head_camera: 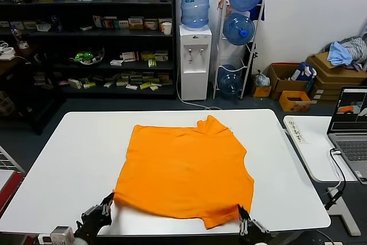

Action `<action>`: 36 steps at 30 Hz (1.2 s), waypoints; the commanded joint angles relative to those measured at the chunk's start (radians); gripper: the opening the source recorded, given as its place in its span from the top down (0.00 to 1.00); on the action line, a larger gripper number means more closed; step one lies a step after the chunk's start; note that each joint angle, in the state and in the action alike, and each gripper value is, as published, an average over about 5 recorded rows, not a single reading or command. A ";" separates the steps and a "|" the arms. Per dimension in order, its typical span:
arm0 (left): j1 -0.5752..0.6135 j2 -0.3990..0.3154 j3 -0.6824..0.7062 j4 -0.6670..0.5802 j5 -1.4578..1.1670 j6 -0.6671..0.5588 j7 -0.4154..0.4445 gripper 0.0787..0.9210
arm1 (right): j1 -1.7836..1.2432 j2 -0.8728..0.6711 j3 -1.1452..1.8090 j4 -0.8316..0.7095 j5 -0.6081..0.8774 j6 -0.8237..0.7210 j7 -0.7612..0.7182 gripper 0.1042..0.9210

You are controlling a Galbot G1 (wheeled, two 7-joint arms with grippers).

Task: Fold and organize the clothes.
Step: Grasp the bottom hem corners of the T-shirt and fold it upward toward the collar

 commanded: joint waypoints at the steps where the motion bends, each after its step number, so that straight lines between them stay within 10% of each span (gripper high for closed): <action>1: -0.247 -0.027 0.030 0.140 0.049 -0.048 0.041 0.99 | 0.270 0.002 -0.009 -0.095 0.073 -0.021 0.017 0.97; 19: -0.382 -0.039 0.103 0.264 0.063 -0.043 0.055 0.96 | 0.528 -0.015 -0.122 -0.291 0.164 -0.092 0.035 0.94; 36: -0.204 -0.068 0.056 0.202 0.149 -0.045 0.070 0.41 | 0.337 -0.059 -0.015 -0.232 0.000 -0.033 -0.079 0.35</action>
